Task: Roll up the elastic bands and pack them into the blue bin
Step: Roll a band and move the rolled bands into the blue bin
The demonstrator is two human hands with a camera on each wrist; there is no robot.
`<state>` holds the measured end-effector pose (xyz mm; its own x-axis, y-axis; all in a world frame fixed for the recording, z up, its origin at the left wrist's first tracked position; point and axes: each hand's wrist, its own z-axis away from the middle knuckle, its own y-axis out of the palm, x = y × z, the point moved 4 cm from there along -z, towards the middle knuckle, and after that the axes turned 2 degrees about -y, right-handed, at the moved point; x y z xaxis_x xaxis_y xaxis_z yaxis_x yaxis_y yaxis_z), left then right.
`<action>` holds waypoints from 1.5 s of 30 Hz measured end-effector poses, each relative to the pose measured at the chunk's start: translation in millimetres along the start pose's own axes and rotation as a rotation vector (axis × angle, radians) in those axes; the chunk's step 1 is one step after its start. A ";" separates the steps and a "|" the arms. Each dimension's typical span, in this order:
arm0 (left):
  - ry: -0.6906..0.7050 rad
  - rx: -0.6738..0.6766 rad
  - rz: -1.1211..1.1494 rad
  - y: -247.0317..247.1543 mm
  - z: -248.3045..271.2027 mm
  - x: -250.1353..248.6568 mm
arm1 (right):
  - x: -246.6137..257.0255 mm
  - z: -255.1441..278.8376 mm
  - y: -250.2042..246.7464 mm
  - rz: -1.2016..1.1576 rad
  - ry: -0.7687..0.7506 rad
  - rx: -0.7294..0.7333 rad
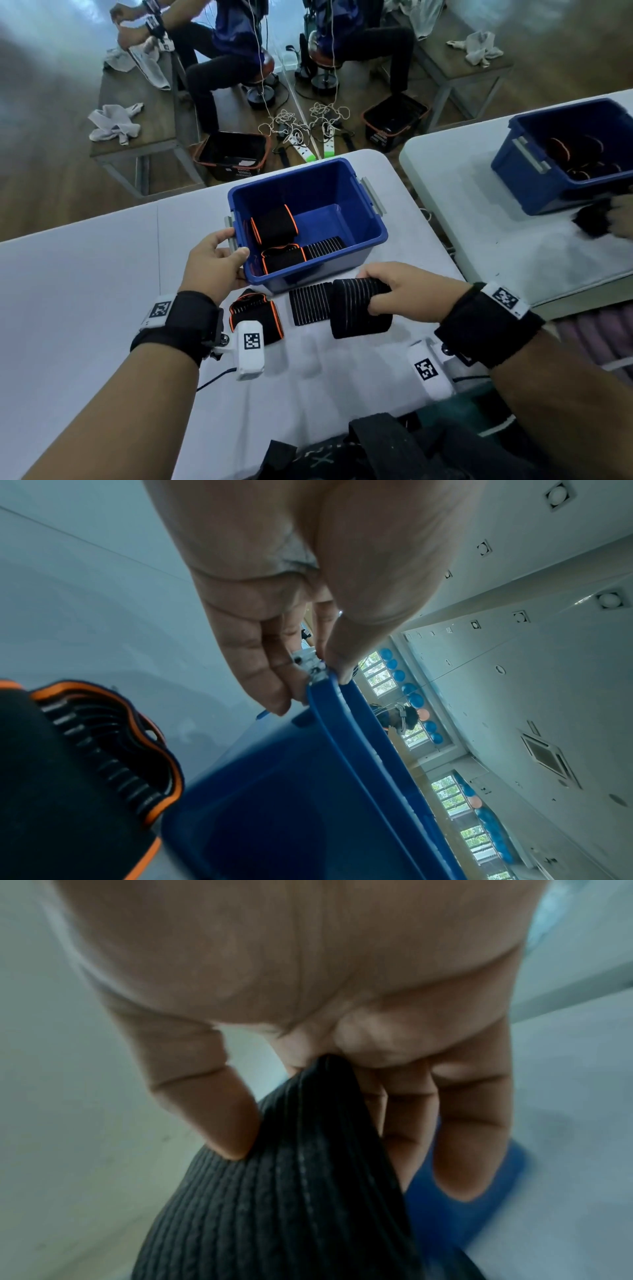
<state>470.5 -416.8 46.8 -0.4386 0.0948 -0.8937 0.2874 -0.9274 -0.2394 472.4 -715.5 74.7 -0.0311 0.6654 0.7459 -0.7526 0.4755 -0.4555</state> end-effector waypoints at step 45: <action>0.099 0.003 0.039 -8.3 -12.3 21.9 | 92.2 -240.6 -69.2 1.096 0.428 0.085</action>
<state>469.0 -402.5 24.5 -0.3413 0.0940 -0.9352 0.2994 -0.9323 -0.2029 679.8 -548.5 58.0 -0.4768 0.8412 -0.2551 -0.5029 -0.4991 -0.7057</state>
